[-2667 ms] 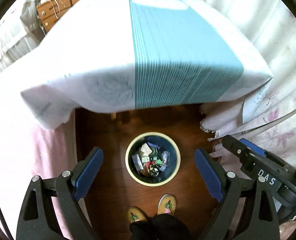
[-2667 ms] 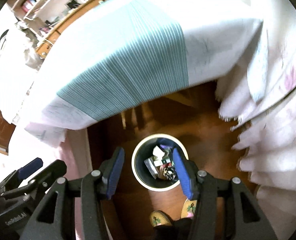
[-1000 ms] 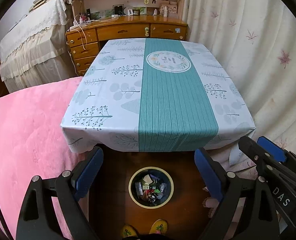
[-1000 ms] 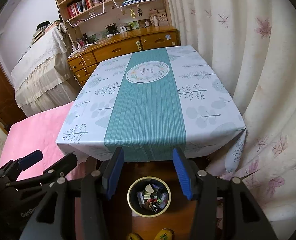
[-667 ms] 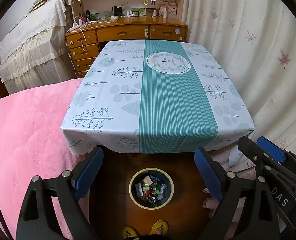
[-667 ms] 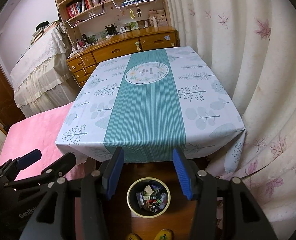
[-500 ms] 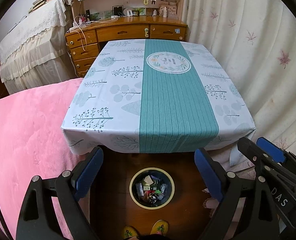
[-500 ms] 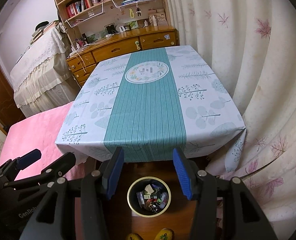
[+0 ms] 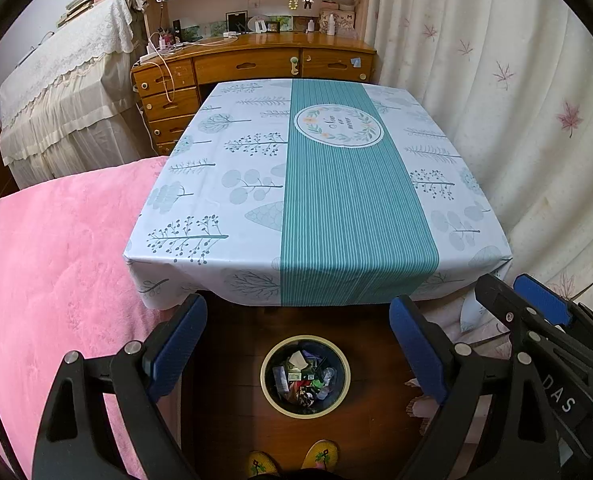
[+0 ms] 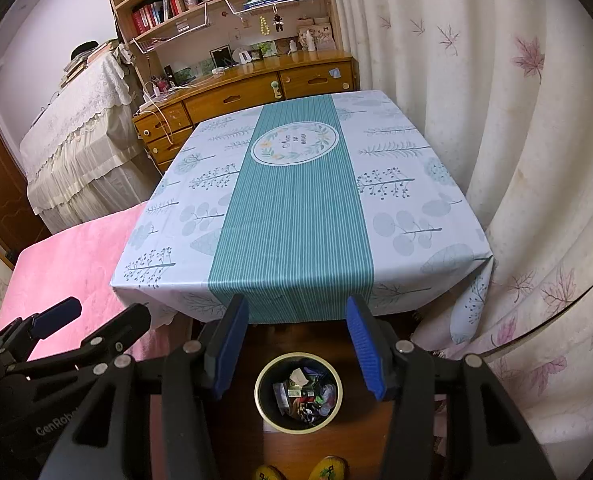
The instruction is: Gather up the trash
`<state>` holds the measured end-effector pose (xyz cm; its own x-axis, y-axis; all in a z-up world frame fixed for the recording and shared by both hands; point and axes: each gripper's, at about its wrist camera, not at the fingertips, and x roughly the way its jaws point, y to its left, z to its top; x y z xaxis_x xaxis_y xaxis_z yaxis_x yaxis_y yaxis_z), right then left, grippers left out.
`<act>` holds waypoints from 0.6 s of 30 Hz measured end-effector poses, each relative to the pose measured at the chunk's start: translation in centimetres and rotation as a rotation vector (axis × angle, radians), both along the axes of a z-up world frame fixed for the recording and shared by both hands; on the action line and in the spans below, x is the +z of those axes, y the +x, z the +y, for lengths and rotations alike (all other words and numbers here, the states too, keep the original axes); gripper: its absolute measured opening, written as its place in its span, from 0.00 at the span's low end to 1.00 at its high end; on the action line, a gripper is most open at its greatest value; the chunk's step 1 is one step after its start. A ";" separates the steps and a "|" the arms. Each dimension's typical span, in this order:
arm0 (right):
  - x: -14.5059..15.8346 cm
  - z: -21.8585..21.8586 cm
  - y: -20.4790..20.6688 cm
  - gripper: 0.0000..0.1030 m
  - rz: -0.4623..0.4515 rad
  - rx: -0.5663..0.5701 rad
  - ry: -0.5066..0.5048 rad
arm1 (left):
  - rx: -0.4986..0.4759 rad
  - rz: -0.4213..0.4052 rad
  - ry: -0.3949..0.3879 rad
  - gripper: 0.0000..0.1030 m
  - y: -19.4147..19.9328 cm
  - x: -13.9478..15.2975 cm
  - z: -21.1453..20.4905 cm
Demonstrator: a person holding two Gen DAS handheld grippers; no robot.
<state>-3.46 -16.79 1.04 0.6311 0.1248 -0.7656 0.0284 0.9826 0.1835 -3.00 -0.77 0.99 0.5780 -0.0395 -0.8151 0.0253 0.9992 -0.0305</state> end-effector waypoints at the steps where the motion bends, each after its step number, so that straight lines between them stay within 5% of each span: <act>1: 0.0 0.0 0.0 0.50 0.000 0.000 0.000 | 0.000 0.001 0.000 0.89 0.0 0.0 0.1; 18: 0.0 0.2 -0.1 0.50 0.001 -0.001 -0.001 | 0.003 0.009 -0.004 0.89 -0.5 0.0 0.7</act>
<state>-3.57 -16.60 1.06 0.6308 0.1238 -0.7660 0.0291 0.9827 0.1828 -3.48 -0.09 0.98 0.5705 -0.0410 -0.8203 0.0225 0.9992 -0.0343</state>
